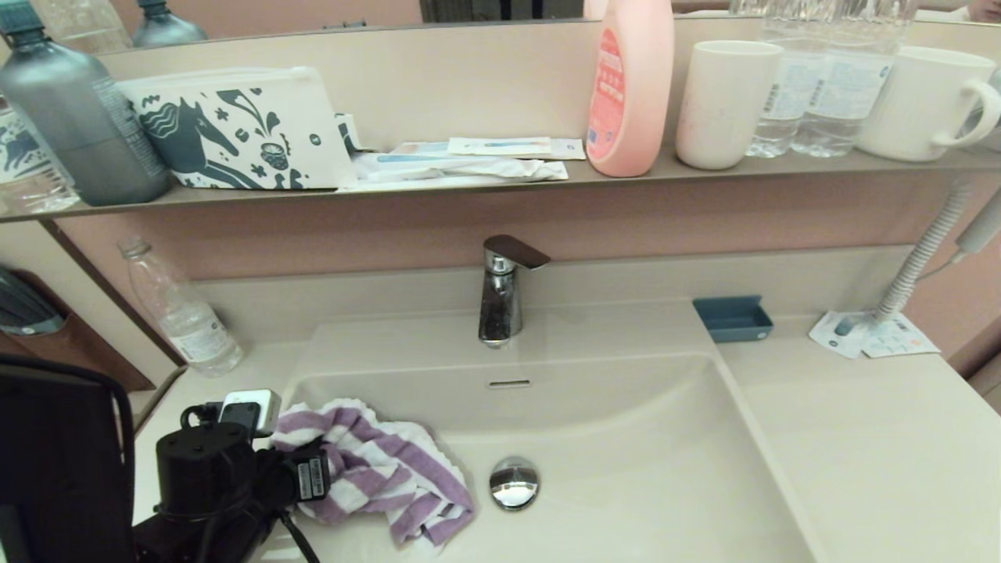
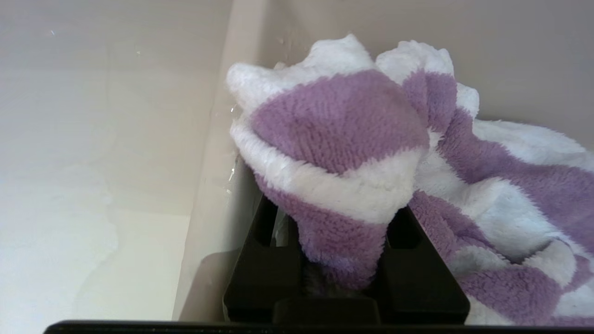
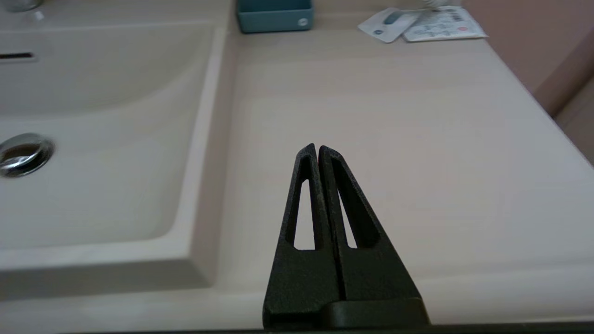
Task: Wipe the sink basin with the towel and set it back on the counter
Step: Wipe the sink
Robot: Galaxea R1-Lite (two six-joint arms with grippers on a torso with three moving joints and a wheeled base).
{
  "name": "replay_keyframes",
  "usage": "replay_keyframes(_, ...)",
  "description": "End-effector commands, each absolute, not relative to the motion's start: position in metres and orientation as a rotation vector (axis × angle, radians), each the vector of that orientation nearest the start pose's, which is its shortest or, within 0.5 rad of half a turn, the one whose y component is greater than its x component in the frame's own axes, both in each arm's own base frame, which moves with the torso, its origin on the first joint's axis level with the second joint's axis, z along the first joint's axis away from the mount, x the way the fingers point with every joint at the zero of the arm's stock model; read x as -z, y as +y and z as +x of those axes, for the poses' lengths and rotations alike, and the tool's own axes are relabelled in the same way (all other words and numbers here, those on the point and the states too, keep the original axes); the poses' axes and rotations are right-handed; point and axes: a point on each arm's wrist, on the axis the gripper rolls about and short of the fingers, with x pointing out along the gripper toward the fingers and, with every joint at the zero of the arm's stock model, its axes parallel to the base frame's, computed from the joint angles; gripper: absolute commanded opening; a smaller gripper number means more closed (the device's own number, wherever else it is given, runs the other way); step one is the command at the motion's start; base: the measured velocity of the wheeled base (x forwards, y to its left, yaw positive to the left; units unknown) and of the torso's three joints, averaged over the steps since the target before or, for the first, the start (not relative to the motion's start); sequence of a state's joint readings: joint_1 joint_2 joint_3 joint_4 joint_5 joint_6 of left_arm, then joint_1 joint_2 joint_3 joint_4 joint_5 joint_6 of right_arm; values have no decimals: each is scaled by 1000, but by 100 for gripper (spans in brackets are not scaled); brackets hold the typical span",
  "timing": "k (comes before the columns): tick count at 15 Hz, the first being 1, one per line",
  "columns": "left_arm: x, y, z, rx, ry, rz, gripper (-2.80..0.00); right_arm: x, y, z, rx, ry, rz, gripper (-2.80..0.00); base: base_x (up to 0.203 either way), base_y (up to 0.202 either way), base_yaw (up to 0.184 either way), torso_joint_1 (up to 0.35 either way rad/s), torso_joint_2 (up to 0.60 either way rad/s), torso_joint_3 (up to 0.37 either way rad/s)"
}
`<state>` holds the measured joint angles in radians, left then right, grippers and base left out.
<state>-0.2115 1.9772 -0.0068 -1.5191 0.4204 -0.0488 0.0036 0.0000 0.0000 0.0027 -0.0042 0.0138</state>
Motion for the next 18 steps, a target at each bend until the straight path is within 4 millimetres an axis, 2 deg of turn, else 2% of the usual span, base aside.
replay_keyframes(1,-51,-36,213,-217,346,80,-280,-75,0,-23,2,2,14,-280,0,0,0,0,0,0)
replay_keyframes(4,-64,-41,225,-203,267,96,-280,-75,0,-23,2,2,14,-280,0,0,0,0,0,0)
replay_keyframes(9,-69,-75,229,-73,215,131,-280,-75,0,-23,2,2,14,-280,0,0,0,0,0,0)
replay_keyframes(12,-80,-79,237,-62,159,231,-280,-75,0,-23,2,2,14,-280,0,0,0,0,0,0)
replay_keyframes(15,-73,-81,225,-40,204,322,-280,-75,0,-23,2,2,14,-280,0,0,0,0,0,0)
replay_keyframes(18,-76,-111,208,3,178,305,-280,-75,0,-23,2,2,14,-280,0,0,0,0,0,0)
